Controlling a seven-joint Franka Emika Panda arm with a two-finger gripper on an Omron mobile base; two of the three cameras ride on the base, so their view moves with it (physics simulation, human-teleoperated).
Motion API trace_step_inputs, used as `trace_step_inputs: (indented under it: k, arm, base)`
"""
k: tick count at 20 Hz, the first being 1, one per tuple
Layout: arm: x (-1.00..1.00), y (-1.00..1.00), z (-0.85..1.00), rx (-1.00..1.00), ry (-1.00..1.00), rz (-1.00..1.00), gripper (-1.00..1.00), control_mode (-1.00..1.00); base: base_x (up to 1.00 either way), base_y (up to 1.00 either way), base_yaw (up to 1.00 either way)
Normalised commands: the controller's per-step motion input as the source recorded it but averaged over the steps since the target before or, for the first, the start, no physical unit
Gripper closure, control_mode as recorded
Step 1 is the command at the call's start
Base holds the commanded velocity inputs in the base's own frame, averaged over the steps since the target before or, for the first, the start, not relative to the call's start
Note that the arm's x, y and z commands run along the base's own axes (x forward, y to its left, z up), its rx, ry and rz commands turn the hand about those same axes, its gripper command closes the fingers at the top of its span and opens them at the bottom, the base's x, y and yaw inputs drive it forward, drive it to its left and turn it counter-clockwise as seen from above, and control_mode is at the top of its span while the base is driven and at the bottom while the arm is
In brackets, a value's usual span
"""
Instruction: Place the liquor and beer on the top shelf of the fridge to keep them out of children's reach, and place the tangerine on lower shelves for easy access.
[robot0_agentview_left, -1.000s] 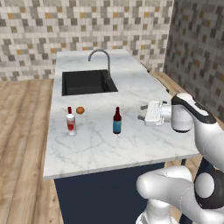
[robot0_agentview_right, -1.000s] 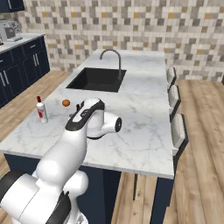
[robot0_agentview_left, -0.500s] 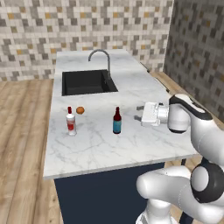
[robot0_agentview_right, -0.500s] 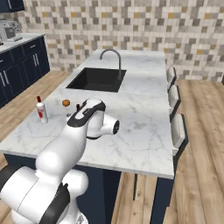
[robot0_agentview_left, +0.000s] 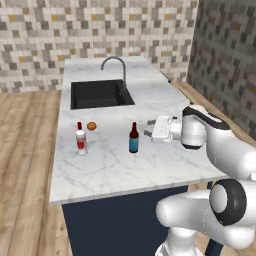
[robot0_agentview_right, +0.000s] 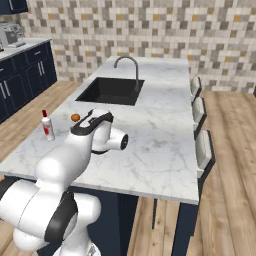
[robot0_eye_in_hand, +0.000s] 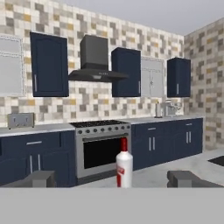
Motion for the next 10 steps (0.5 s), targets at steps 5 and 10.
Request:
trace_step_inputs:
  k: [5, 10]
  arm:
    - [0.37, -0.01, 0.0, 0.0, 0.0, 0.0, -1.0, -1.0]
    - [0.37, -0.1, 0.0, 0.0, 0.0, 0.0, -1.0, -1.0]
  base:
    - [0.0, 0.0, 0.0]
    - [0.0, 0.0, 0.0]
